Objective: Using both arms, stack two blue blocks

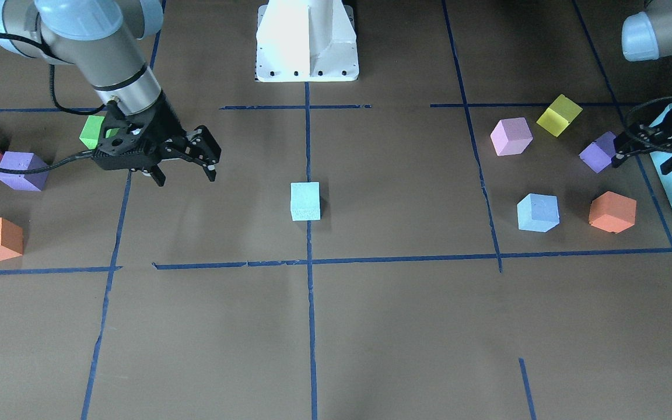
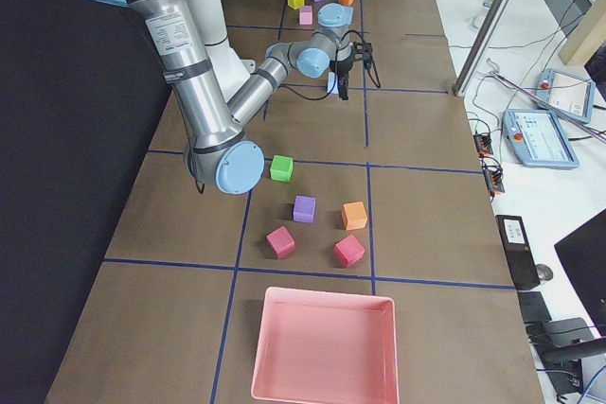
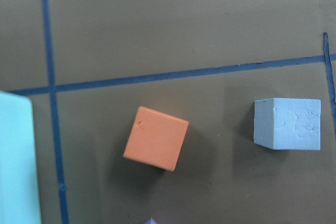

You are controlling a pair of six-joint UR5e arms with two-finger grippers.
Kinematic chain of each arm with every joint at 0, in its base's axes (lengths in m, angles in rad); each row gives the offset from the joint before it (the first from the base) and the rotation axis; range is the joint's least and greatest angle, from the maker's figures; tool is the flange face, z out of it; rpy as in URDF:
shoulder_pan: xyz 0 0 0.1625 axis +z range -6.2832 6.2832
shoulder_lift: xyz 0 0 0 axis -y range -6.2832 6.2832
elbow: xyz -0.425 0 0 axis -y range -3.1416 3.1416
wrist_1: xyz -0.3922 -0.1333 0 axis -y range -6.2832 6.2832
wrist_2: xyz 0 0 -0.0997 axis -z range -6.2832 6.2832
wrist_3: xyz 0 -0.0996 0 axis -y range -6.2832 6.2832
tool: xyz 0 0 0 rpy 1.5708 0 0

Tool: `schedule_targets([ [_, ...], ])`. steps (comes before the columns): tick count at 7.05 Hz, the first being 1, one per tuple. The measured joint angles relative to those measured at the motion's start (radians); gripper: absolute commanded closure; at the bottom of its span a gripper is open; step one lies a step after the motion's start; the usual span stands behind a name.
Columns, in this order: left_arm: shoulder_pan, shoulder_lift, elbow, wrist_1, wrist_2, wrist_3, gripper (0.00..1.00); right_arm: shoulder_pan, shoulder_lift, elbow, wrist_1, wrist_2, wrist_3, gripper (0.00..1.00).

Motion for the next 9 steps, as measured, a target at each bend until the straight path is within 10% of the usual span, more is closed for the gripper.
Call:
schedule_targets([
  [9, 0.197, -0.174, 0.220, -0.053, 0.016, -0.118, 0.00, 0.041, -0.172, 0.007, 0.010, 0.009, -0.255, 0.00],
])
